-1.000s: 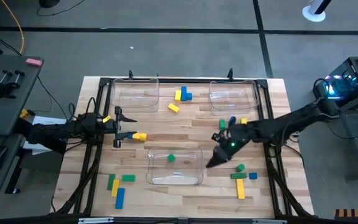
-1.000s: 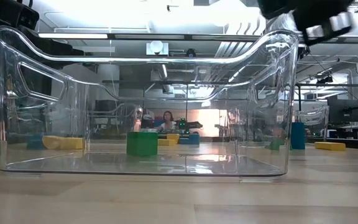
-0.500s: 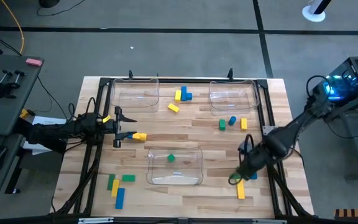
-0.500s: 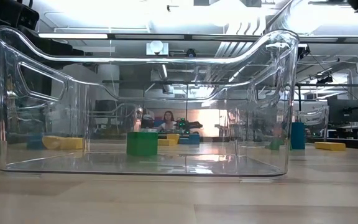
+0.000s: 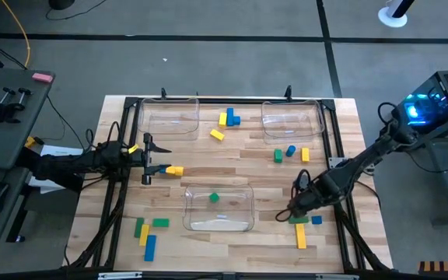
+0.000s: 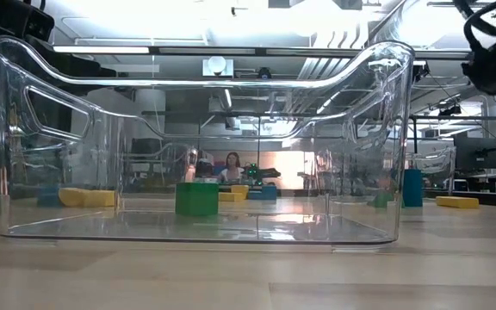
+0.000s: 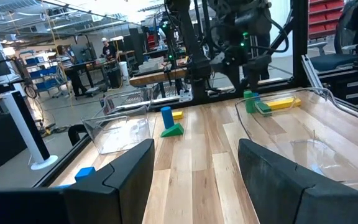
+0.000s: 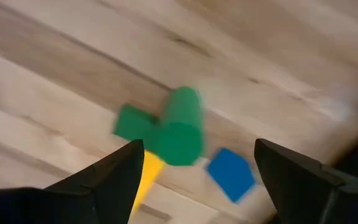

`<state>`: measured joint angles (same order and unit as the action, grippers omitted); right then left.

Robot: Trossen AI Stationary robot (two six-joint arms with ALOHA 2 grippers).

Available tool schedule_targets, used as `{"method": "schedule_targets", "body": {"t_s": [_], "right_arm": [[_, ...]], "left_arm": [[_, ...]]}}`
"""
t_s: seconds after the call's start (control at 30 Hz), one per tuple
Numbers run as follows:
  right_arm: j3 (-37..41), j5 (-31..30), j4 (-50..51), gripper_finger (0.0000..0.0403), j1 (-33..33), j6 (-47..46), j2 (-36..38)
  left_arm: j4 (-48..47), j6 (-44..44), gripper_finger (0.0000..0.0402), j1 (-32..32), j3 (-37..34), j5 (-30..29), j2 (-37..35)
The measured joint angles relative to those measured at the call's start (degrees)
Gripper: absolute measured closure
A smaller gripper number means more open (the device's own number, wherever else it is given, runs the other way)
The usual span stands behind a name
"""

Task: Sort blocks
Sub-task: Put the green block into the top right transparent bin

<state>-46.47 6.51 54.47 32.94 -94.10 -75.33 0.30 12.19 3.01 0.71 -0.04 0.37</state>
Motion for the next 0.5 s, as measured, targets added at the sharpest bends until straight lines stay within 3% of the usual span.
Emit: {"method": "schedule_targets", "body": {"t_s": [0.5], "right_arm": [[5.8,0.6,-6.3,0.0105,0.1,-3.9,0.0]], "left_arm": [[0.0,0.0,0.0181,0.0,0.0,0.0,0.0]]}}
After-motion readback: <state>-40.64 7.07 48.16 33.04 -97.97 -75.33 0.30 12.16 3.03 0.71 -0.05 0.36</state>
